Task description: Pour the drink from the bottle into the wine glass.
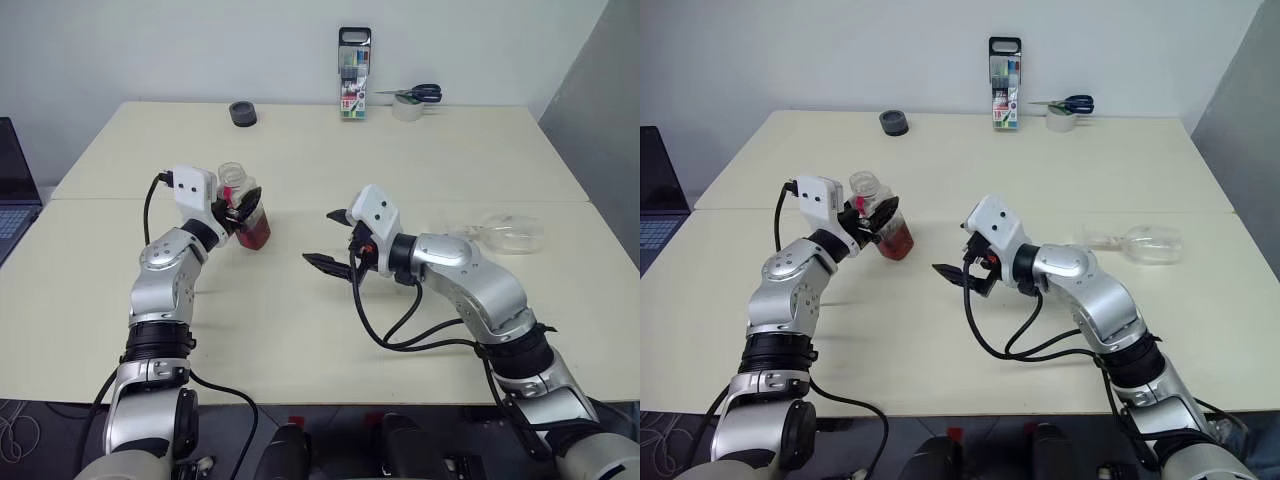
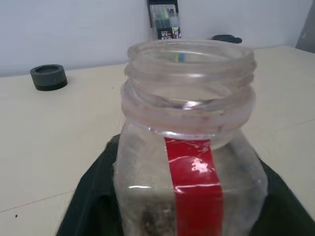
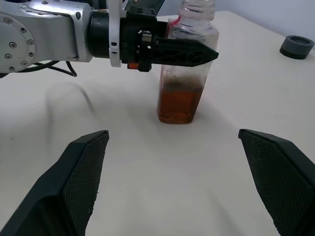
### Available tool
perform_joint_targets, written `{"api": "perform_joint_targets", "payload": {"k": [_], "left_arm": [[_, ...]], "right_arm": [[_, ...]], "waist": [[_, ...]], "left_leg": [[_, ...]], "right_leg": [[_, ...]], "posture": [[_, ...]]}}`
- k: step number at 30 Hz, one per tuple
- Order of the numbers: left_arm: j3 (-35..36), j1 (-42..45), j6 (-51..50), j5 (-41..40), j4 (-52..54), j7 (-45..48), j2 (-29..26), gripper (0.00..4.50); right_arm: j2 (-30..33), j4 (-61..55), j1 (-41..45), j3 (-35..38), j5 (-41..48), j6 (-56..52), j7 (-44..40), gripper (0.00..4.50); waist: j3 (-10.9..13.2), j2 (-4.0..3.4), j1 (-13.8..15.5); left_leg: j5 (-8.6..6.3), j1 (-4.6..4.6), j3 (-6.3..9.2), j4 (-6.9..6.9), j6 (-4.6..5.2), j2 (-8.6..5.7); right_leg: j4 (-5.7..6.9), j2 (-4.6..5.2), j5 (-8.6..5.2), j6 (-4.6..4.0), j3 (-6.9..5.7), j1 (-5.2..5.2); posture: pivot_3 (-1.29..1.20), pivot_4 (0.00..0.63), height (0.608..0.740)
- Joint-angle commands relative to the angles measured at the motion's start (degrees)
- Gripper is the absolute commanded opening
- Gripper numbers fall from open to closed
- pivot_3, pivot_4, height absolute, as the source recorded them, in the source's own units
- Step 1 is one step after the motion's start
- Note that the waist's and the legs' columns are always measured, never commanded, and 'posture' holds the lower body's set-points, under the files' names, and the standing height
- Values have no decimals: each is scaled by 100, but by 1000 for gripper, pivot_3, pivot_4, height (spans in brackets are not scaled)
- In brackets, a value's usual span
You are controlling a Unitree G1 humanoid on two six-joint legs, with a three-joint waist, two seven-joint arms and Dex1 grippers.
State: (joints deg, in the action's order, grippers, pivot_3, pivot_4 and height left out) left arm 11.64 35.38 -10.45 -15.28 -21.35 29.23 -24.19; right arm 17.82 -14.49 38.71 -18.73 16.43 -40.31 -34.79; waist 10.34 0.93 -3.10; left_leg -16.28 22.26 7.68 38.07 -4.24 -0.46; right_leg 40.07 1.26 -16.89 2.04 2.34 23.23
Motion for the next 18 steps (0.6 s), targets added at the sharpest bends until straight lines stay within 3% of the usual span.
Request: {"api": "perform_joint_targets", "payload": {"k": [1,3,18], "left_arm": [[46,-40,77,-33,98,-42,31,4003],[43,-66,72,-32,133,-40,43,4455],[-45,-692,584,272,326,-173,77,4455]], "right_arm": [[-5,-289,43,150,-11,38,20,4500],[1,-316,34,154,-6,27,16,4500],[363,-705,-674,-78,-445,382,79,4500]], "waist": [[0,0,-1],[0,0,-2],[0,0,0]], "left_leg": [[0,0,0,-1,0,0],[0,2,0,-2,-1,-1],[0,3,-1,-5,0,0]], "right_leg": [[-1,0,0,0,0,0],[-4,1,0,0,-1,1],[-8,3,0,-1,0,1]], "posture": [[0,150,740],[0,150,740],[0,150,740]]}}
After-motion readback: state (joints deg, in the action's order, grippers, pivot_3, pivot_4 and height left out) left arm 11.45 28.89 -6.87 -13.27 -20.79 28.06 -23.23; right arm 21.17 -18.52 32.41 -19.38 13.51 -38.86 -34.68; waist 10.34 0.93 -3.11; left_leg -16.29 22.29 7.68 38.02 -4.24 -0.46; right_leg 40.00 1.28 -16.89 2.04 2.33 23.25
